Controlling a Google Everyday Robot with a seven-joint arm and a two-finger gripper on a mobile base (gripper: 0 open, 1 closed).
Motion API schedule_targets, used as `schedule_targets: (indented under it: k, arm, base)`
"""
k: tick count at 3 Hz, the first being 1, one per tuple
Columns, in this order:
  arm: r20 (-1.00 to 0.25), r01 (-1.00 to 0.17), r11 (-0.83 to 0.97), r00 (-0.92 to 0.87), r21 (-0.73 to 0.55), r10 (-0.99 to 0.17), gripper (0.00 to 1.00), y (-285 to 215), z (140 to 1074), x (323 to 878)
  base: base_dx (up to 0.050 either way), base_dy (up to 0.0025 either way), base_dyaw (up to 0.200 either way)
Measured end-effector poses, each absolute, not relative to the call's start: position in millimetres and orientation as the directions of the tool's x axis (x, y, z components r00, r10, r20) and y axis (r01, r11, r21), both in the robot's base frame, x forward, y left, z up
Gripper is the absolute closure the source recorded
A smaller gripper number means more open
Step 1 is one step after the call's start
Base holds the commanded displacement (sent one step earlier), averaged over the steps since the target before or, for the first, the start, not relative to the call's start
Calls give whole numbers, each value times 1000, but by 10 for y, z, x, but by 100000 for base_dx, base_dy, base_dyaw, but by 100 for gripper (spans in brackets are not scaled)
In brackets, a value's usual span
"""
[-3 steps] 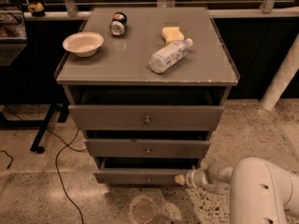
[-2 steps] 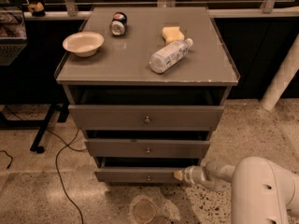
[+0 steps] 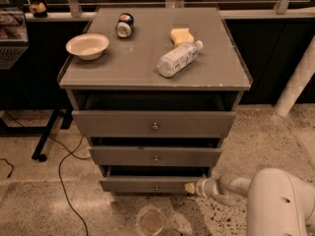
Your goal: Close bottom drawer
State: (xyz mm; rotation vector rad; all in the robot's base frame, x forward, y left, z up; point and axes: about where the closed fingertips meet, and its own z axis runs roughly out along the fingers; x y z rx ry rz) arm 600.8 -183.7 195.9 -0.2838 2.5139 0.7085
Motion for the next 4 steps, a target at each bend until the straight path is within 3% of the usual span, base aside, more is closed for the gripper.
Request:
schedule_targets:
  k: [2, 4]
  arm:
    - [-496, -236, 854, -868, 463, 29, 100, -2079, 1776, 5642]
    - [-511, -197, 879, -858, 435, 60, 100, -2040, 1813, 5888]
  base:
    - [0, 0, 0]
    - [0, 0, 0]
